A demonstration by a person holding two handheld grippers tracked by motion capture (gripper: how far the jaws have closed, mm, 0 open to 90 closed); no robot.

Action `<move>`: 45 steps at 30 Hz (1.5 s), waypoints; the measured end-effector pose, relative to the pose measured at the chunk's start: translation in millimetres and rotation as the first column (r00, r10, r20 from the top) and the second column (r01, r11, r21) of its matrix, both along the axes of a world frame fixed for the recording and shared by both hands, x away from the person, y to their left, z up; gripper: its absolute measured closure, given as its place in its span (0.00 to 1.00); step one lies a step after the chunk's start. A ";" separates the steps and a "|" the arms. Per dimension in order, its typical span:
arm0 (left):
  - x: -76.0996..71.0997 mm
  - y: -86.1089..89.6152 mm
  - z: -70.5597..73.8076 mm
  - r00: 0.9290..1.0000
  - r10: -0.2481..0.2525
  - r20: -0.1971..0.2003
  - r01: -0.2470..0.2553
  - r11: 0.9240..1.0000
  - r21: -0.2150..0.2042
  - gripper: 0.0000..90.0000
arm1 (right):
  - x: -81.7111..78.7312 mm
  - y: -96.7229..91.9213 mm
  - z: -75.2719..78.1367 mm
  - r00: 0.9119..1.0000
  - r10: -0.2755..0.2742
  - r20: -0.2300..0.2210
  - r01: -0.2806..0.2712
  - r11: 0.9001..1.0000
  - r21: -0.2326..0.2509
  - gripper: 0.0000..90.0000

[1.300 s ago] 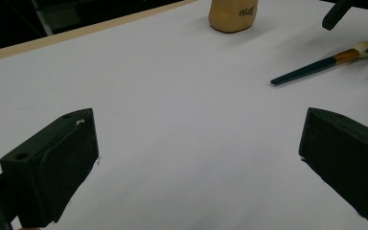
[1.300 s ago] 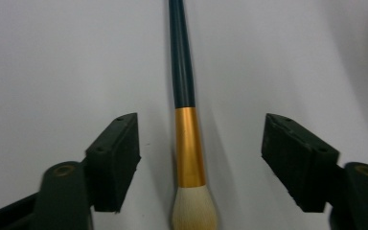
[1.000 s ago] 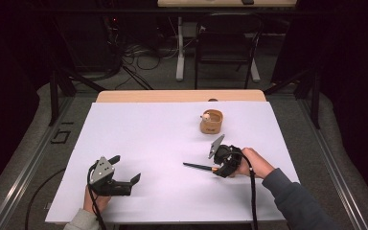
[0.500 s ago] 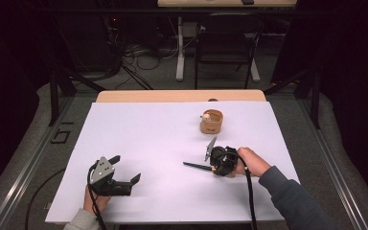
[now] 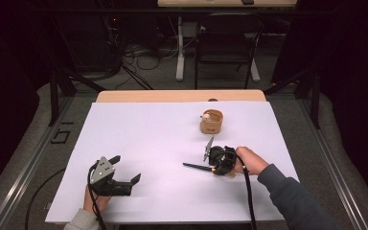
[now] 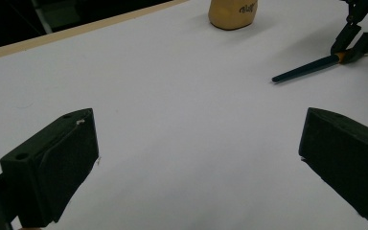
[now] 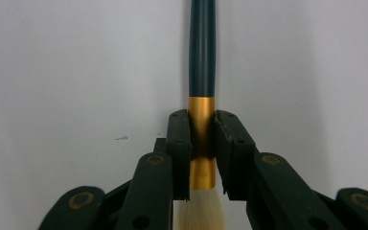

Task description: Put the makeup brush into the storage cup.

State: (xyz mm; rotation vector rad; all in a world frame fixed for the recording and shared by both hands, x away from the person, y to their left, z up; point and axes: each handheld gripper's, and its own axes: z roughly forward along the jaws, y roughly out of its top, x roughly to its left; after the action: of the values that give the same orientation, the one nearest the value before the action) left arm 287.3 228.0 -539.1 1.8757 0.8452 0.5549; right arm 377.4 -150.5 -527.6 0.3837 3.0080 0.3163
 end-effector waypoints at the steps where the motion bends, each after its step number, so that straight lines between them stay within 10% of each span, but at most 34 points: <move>1: 0.0 0.1 0.0 1.000 0.000 0.001 0.000 1.000 -0.002 0.00 | -0.1 0.2 0.7 1.000 0.002 -0.001 -0.002 1.000 0.003 0.86; 28: 4.3 -7.5 4.8 0.997 -0.074 -0.033 0.075 0.996 0.043 0.00 | -9.2 -11.9 19.7 0.998 -0.017 0.059 0.012 0.996 0.087 0.86; 45: 23.0 -38.0 22.9 0.968 -0.232 -0.091 0.245 0.953 0.179 0.02 | -15.3 -7.0 30.2 0.995 0.022 0.093 -0.030 0.997 0.077 0.86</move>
State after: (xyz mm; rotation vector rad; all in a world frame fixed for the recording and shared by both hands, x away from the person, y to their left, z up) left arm 310.3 190.0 -516.2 2.1457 0.6129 0.4337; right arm 362.1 -157.6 -497.5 0.3269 2.9188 0.4430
